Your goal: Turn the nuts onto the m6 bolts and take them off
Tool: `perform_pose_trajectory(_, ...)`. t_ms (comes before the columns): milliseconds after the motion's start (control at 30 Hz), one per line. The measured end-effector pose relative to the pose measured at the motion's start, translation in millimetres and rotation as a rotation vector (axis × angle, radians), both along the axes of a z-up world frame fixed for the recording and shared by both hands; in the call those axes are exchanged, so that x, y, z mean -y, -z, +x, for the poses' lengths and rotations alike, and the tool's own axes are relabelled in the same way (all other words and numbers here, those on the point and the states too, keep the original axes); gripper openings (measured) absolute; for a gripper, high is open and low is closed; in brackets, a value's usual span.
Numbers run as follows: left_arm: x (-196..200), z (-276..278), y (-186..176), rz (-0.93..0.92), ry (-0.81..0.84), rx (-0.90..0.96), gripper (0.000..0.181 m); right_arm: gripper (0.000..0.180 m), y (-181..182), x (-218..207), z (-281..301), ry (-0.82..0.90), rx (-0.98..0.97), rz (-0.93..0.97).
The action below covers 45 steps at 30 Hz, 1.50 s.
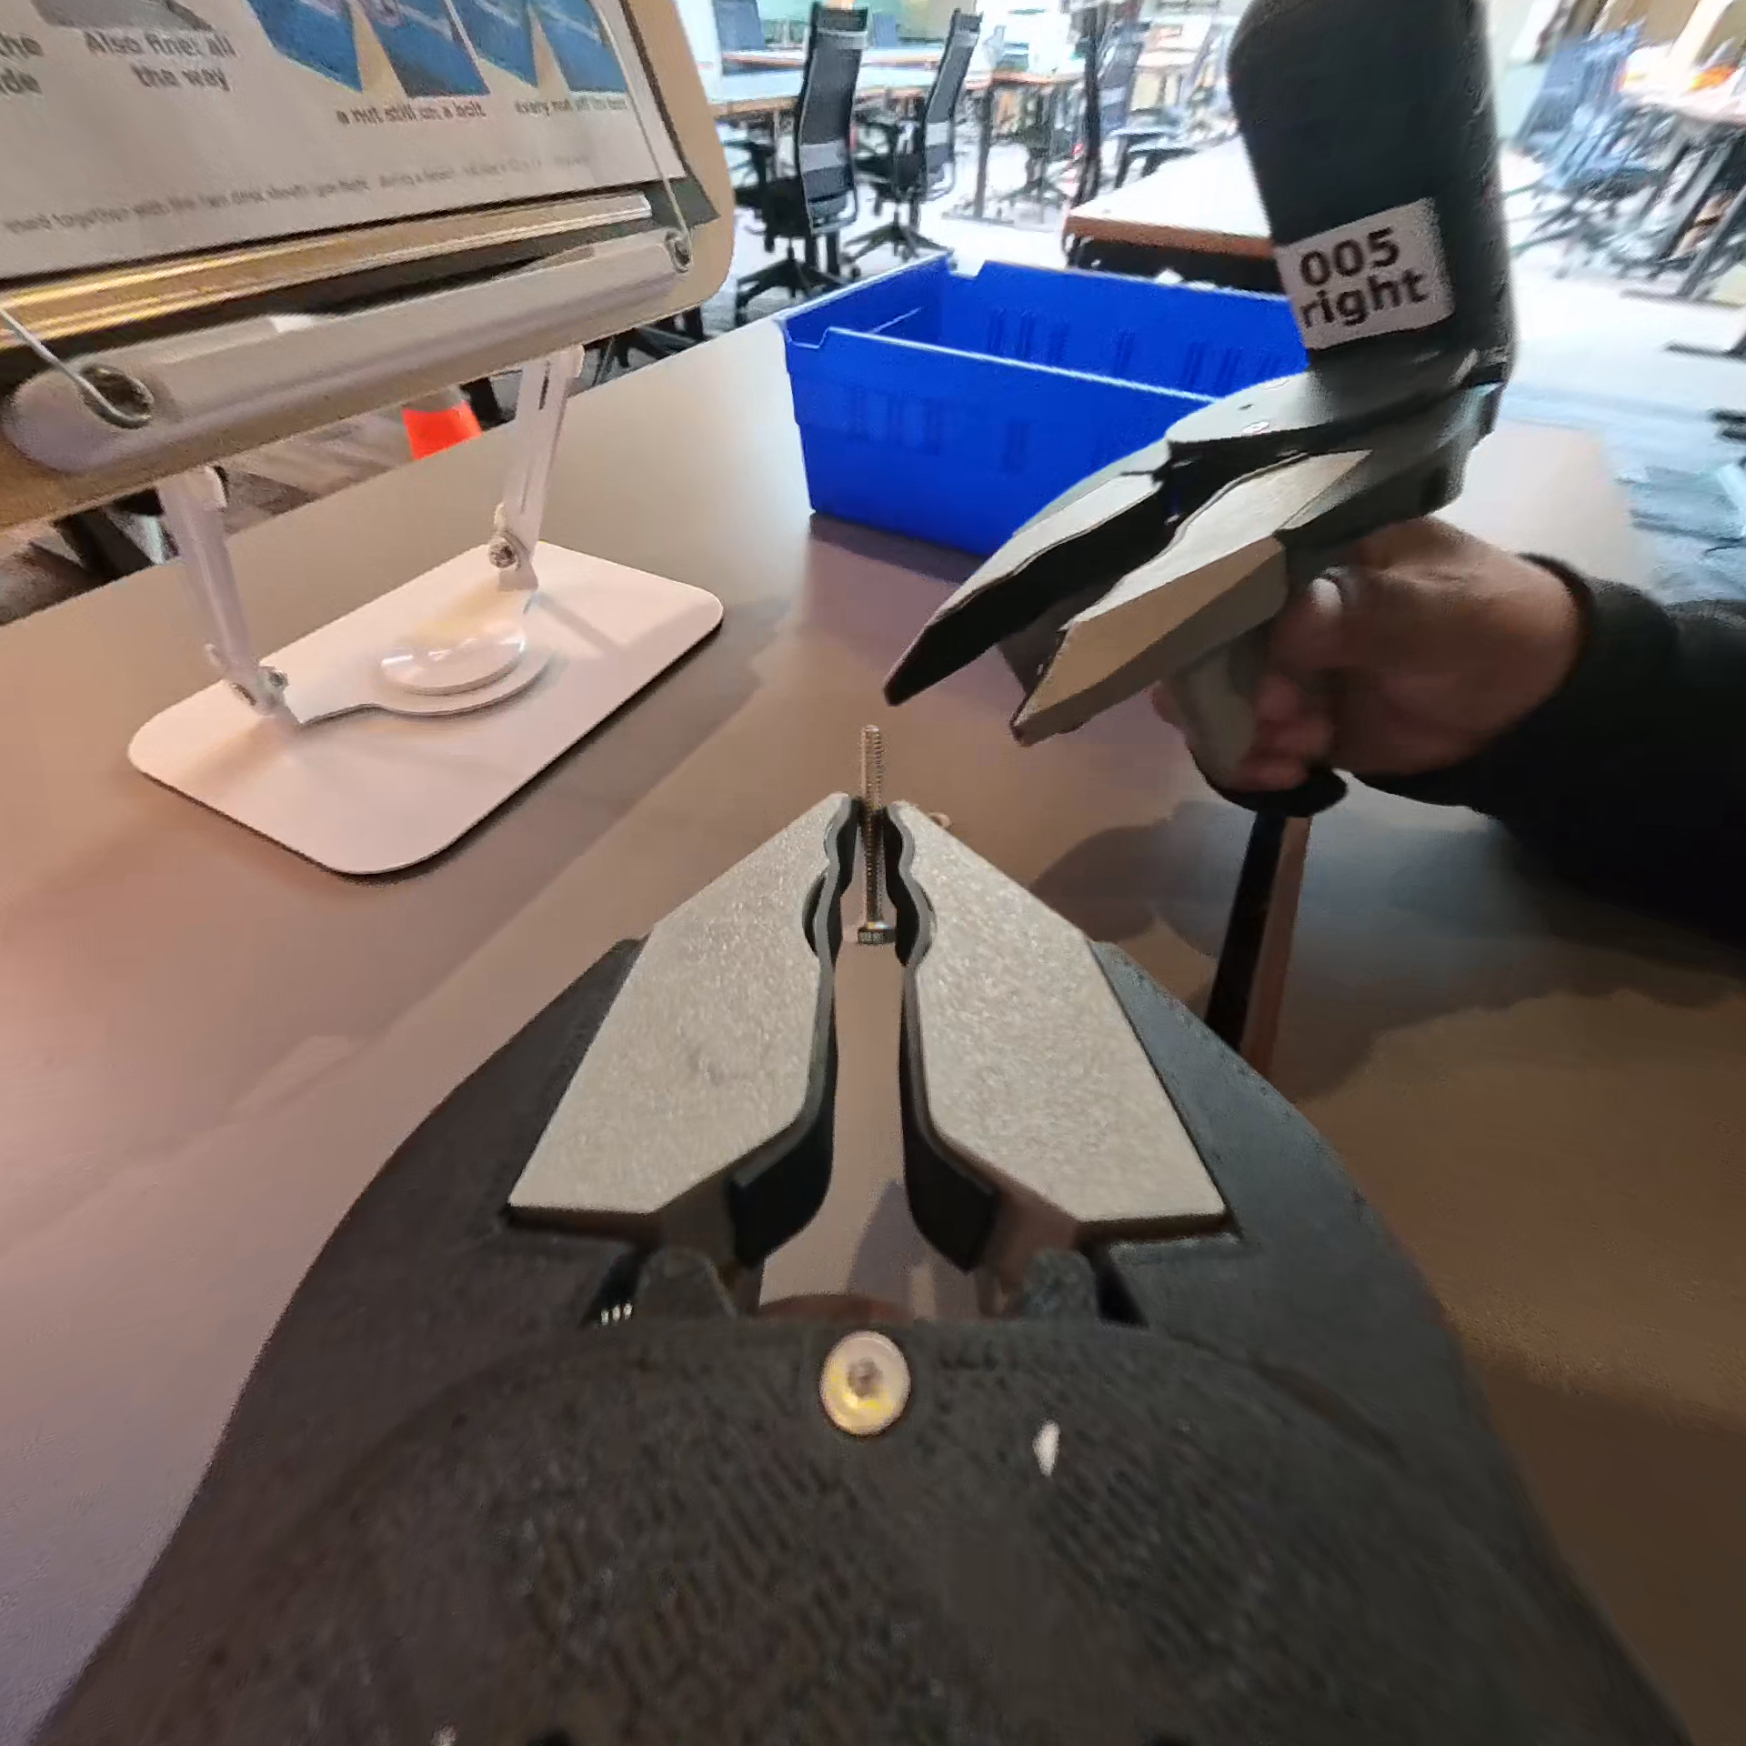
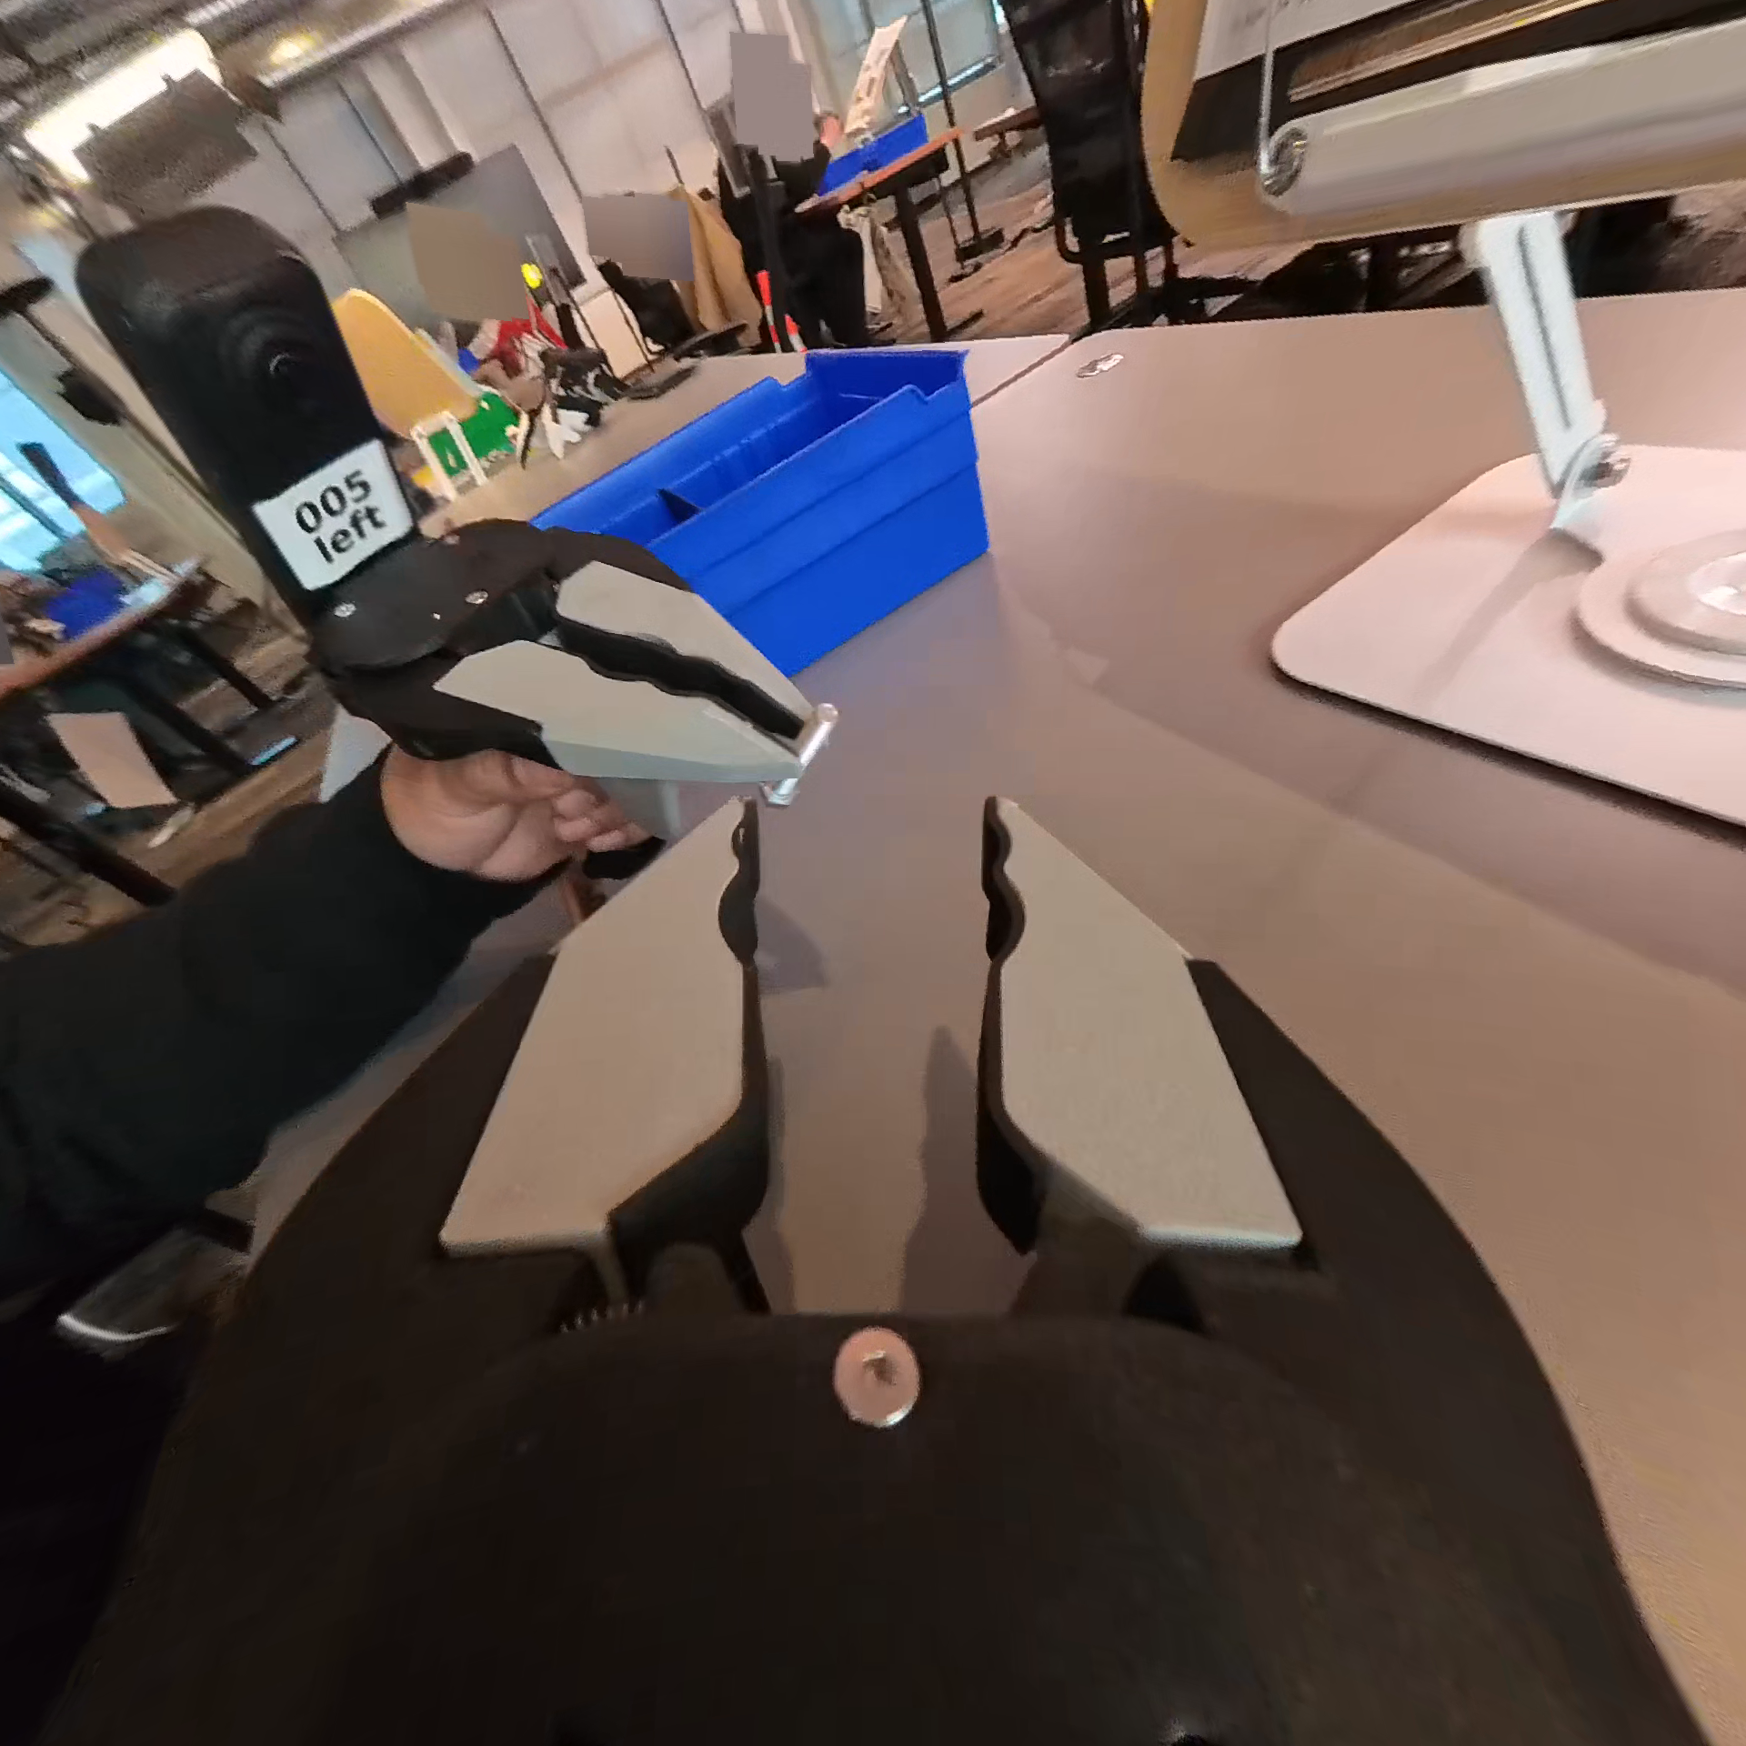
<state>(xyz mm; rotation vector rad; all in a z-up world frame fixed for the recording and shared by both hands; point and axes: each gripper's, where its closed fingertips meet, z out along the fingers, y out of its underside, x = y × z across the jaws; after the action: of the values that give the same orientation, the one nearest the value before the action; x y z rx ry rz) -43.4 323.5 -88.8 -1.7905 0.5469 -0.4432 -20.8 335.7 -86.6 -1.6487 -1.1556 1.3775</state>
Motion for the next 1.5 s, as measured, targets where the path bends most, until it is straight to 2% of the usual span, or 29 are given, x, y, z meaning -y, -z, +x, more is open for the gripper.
perform_pose_trajectory(133, 2.2, -1.0, -0.7, 0.005, 0.001, -0.007, 0.002, 0.045, -8.5, 8.1, -6.9, -0.021, -0.044, -0.024)
perform_pose_trajectory(433, 4.6, 5.4, 0.9, 0.010, 0.011, -0.045, 0.002, 0.036, -1.9, 5.2, -23.0, -0.045, -0.009, -0.025)
perform_pose_trajectory(633, 4.1, 2.4, -0.6, 0.018, 0.002, -0.044, 0.002, 0.014, -5.8, 13.2, -29.9, -0.091, -0.005, 0.004)
perform_pose_trajectory(800, 3.8, 3.2, -0.8, 0.025, -0.002, -0.048, 0.002, 0.004, -6.9, 13.7, -30.1, -0.083, -0.005, 0.021)
perform_pose_trajectory(1233, -0.2, 5.8, 12.9, -0.019, -0.012, -0.054, 0.003, 0.002, 3.8, 14.4, -29.9, -0.034, 0.114, 0.186)
perform_pose_trajectory(1500, -4.2, 5.5, 32.5, -0.063, -0.032, -0.143, 0.004, 0.002, 8.0, 14.6, -30.4, -0.022, 0.139, 0.219)
